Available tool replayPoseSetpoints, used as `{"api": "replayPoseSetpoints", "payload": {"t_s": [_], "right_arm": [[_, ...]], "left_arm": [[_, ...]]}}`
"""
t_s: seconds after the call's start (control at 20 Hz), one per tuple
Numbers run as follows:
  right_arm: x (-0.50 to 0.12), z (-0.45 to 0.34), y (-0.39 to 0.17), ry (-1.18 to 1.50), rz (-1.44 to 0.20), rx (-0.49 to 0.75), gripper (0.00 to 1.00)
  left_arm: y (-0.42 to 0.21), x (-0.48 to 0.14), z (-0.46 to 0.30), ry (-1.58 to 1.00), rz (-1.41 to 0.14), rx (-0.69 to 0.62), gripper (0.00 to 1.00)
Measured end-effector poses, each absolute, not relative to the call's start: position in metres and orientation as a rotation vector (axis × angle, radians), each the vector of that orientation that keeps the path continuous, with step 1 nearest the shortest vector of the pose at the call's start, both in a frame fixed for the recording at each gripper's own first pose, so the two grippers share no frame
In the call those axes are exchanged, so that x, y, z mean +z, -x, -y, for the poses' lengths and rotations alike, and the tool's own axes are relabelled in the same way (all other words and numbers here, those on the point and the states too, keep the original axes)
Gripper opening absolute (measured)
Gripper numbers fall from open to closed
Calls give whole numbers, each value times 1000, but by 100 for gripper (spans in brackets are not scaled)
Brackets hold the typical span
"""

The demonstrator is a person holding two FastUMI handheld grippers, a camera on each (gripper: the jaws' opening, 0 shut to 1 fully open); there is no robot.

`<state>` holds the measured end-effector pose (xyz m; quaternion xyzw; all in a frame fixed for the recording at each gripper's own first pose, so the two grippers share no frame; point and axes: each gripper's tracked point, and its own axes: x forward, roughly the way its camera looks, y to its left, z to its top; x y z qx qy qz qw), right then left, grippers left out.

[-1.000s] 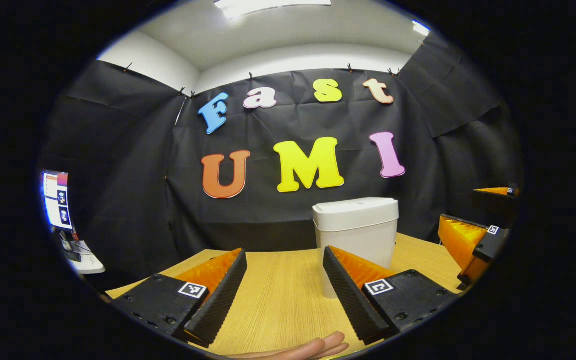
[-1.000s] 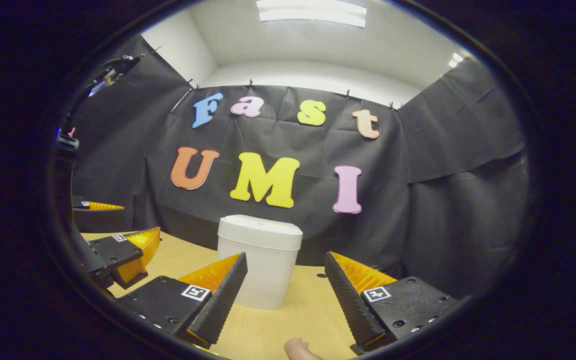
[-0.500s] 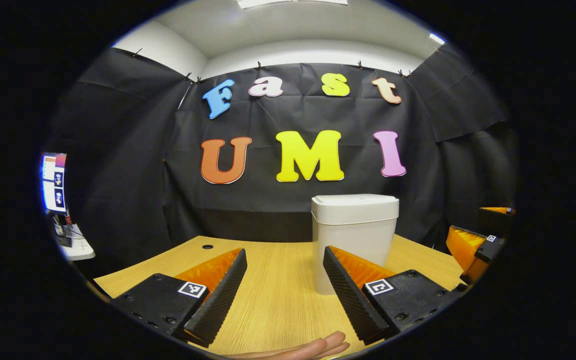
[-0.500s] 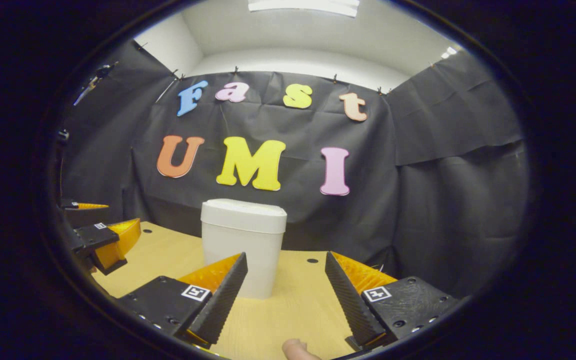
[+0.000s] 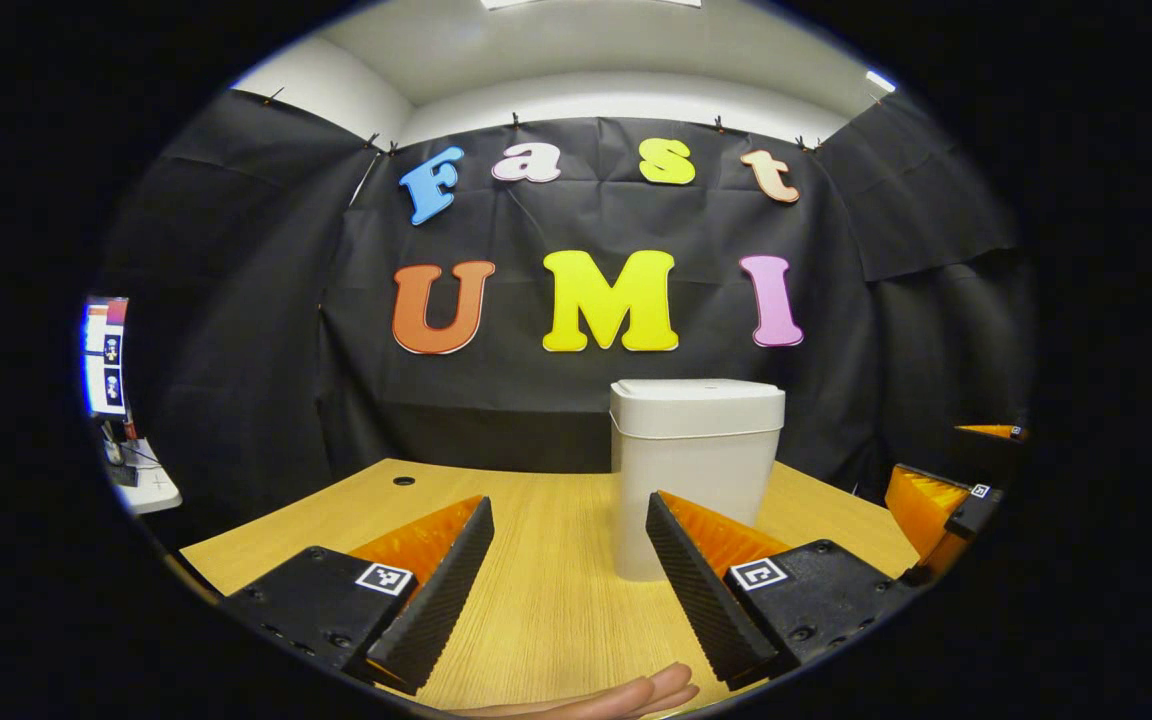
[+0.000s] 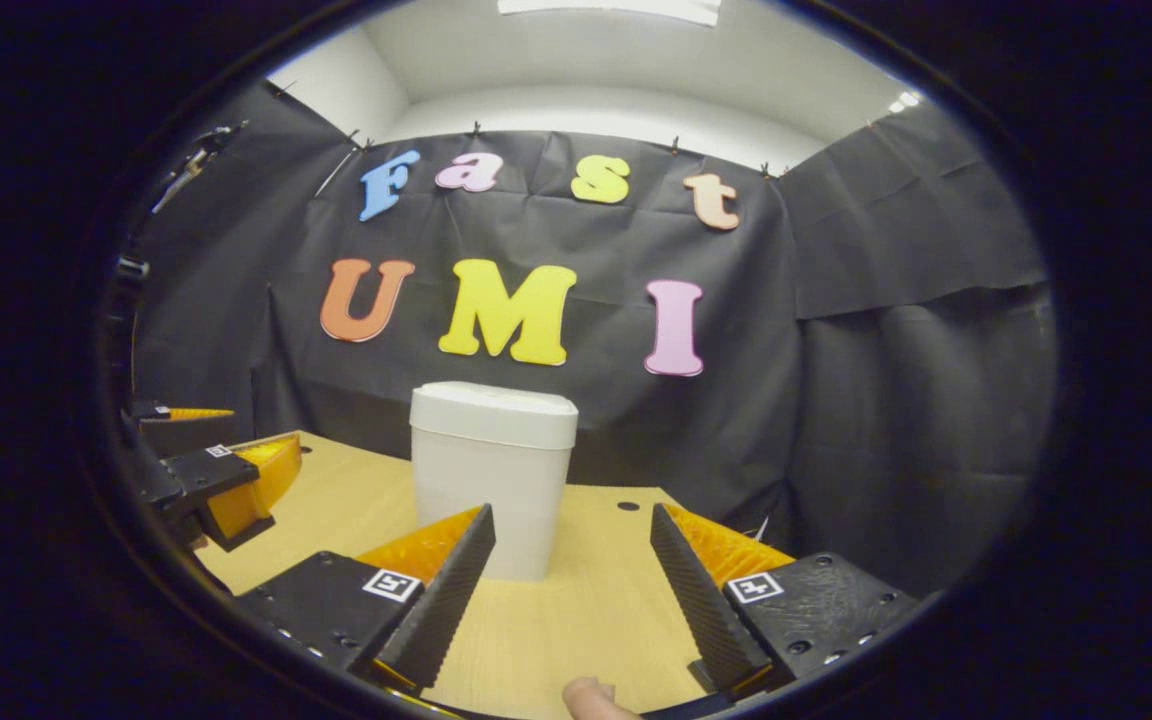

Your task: Press the lid of the desktop garbage bin to open it, pick up the crumpled paper on the desktop and throw it into the bin, then pick up the pop can on the desktop and drop it into the bin, and finally close the garbage bin lid.

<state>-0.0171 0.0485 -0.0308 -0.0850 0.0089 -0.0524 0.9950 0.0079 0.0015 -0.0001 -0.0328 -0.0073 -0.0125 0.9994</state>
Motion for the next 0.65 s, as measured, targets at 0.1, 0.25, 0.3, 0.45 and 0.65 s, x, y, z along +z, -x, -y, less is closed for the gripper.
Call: {"api": "replayPoseSetpoints", "payload": {"t_s": [0.1, 0.25, 0.3, 0.45, 0.65], "right_arm": [[-35, -47, 21, 189, -18, -104, 95], [-47, -55, 24, 227, -38, -88, 98], [-52, -59, 25, 238, -50, -75, 95], [-57, -66, 27, 245, -58, -61, 95], [-71, -78, 38, 225, -90, -35, 95]], "left_arm": [[-5, 5, -1, 36, 32, -18, 99], [-4, 5, 3, 26, 46, -21, 99], [-4, 4, 7, 22, 42, -30, 99], [-5, 0, 9, 17, 31, -32, 99], [-6, -1, 8, 34, 19, -29, 99]]}}
